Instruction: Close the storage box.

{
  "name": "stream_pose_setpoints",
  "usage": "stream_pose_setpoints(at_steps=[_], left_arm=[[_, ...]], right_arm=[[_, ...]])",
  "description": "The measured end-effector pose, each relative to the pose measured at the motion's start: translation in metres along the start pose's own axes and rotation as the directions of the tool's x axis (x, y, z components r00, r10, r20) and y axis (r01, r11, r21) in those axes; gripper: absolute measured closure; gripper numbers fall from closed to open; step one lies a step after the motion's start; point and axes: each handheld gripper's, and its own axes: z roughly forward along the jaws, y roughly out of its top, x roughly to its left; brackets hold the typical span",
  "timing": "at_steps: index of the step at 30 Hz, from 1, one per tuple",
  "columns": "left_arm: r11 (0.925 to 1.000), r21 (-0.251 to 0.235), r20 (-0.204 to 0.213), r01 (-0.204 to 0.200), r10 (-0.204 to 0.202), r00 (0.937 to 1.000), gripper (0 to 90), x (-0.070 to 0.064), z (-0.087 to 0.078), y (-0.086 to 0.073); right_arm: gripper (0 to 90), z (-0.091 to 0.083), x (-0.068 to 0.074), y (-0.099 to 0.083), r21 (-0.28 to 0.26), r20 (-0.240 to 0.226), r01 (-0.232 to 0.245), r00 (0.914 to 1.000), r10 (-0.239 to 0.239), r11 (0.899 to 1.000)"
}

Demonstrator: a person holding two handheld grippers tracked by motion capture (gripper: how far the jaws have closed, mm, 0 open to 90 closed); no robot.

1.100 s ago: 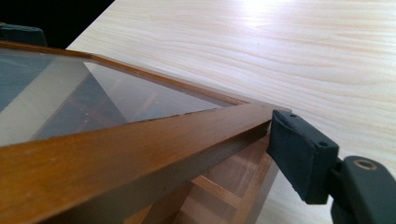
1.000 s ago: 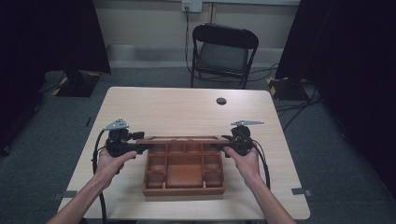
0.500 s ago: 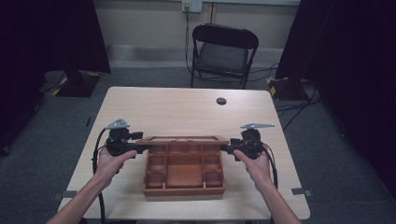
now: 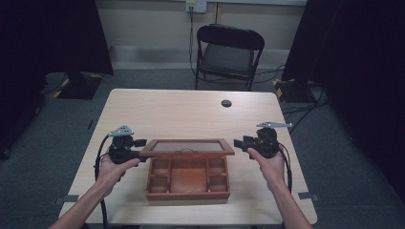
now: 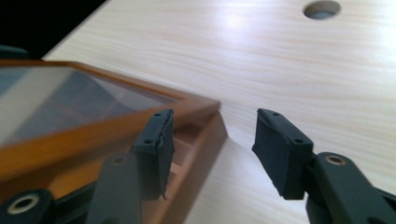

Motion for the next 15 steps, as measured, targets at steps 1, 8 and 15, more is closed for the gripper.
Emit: stream_pose_setpoints(at_steps=[1,8,15], left_arm=[[1.0,-0.003,0.0,0.002,-0.002,1.0,25.0,0.0,0.001,-0.001],[0.9999,-0.005,-0.026,0.011,-0.012,0.9996,17.6,0.0,0.001,-0.003],[0.9998,-0.006,-0.023,0.018,-0.018,0.9996,18.0,-0.001,0.002,-0.005]], right_arm=[[49.7,-0.002,0.001,0.003,0.0,-0.008,0.002,1.0,-0.002,1.0],[50.8,-0.015,0.027,0.028,-0.04,-0.123,0.065,0.99,-0.069,0.997],[65.0,-0.009,0.076,0.048,-0.045,-0.348,0.198,0.9157,-0.201,0.979]])
